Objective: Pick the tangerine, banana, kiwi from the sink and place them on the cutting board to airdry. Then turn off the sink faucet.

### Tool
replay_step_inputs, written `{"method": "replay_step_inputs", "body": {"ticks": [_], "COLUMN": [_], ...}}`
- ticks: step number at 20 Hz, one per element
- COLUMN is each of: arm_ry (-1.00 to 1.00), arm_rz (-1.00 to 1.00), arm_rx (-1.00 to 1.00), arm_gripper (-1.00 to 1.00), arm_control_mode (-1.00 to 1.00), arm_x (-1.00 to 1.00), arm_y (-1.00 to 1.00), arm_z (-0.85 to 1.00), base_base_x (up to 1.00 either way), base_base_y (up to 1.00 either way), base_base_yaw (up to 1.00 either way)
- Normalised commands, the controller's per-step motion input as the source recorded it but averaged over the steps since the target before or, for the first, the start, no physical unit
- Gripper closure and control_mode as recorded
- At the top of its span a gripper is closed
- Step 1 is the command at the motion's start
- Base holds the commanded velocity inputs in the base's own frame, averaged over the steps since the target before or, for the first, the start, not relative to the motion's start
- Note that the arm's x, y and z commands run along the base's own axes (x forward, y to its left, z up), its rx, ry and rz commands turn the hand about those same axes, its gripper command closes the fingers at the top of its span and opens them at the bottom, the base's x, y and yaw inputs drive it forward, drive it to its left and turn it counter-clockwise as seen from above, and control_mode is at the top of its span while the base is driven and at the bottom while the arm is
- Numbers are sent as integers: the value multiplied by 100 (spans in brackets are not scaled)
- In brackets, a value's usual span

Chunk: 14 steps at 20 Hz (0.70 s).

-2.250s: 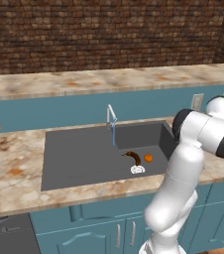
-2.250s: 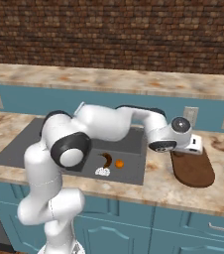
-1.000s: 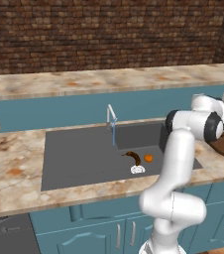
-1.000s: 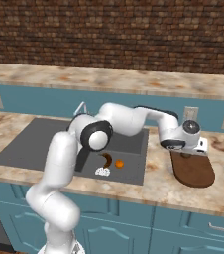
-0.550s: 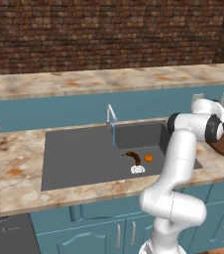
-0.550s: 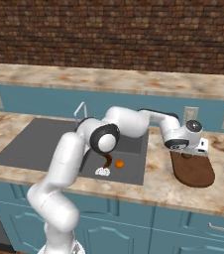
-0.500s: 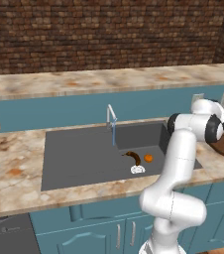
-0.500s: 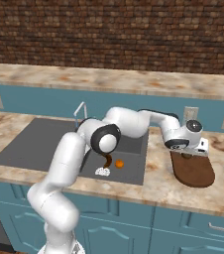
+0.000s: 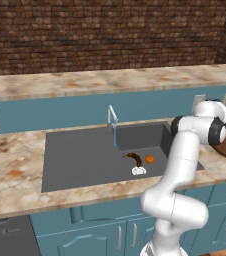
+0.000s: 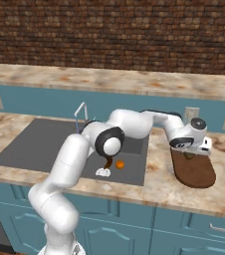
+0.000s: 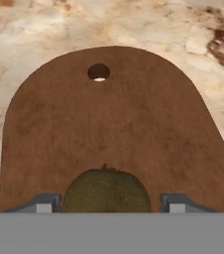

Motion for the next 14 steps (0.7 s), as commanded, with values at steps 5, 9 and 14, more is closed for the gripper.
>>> {"method": "replay_step_inputs", "body": {"ticks": [5,9,14], "arm_ry": [-2,-6,-12], "arm_rz": [2,5,8], "arm_rx": [3,0,-6], "arm_gripper": [-100,-100,-100], "arm_control_mode": [-100,-100,-100], "arm_x": [0,-21,-46], "arm_y": [0,18,46], "arm_z": [35,26,11], "base_base_x": [0,0,0], "base_base_y": [0,0,0], "base_base_yaw": [0,0,0]}}
